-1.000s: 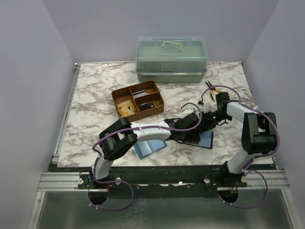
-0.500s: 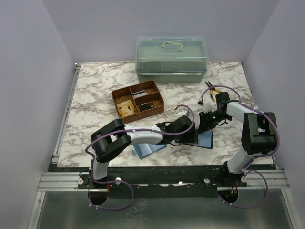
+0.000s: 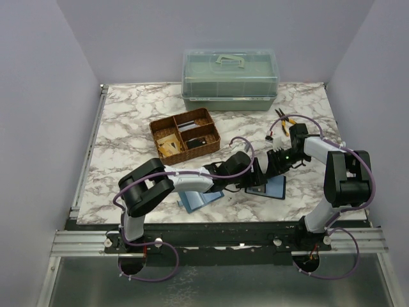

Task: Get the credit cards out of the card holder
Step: Pick up the card holder from the center of the board.

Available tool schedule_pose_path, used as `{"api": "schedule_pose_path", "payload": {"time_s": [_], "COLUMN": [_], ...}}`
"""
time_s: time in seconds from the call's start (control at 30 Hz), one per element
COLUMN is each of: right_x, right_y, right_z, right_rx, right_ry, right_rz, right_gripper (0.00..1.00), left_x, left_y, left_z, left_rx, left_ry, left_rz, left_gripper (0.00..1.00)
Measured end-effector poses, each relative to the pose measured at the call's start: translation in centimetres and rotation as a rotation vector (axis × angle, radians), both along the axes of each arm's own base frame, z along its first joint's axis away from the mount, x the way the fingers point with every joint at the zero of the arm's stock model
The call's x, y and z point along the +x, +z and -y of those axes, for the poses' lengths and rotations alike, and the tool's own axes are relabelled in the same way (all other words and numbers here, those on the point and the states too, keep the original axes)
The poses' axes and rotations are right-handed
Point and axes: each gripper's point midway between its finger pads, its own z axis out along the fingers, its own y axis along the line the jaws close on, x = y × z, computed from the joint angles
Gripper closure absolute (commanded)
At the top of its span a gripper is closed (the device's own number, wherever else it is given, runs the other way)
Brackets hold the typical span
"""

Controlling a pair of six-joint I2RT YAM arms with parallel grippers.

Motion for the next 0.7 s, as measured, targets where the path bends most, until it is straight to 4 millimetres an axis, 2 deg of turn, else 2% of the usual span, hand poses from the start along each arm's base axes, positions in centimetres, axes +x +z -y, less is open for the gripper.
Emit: {"api": "schedule_pose_path", "payload": {"time_s": [0.13,0.33,0.6,0.7], "right_x": [0.0,0.0,0.0,0.0], "right_y": [0.0,0.0,0.0,0.0], "right_z": [0.0,0.0,0.0,0.0], "right_rx": [0.001,0.003,0.003,0.003], "right_ry": [0.000,0.000,0.000,0.000], "right_rz": [-0.002,-0.003,-0.003,-0.003], "right_gripper": [0.76,0.76,0.76,0.76], "left_x": [-0.2,0.0,-0.1,0.0], "left_y": [-0.7,-0.6,-2.3,-2.2], "left_z": [-0.5,-0.3,-0.3,-0.2], "left_rx": [0.051,0.088,0.135,0.138], "left_ry": [-0.003,-0.002,-0.004,-0.004], "left_rz": [-0.022,-0.036,-0.060,-0.061], "left_gripper": [0.32,0.32,0.32,0.32]}}
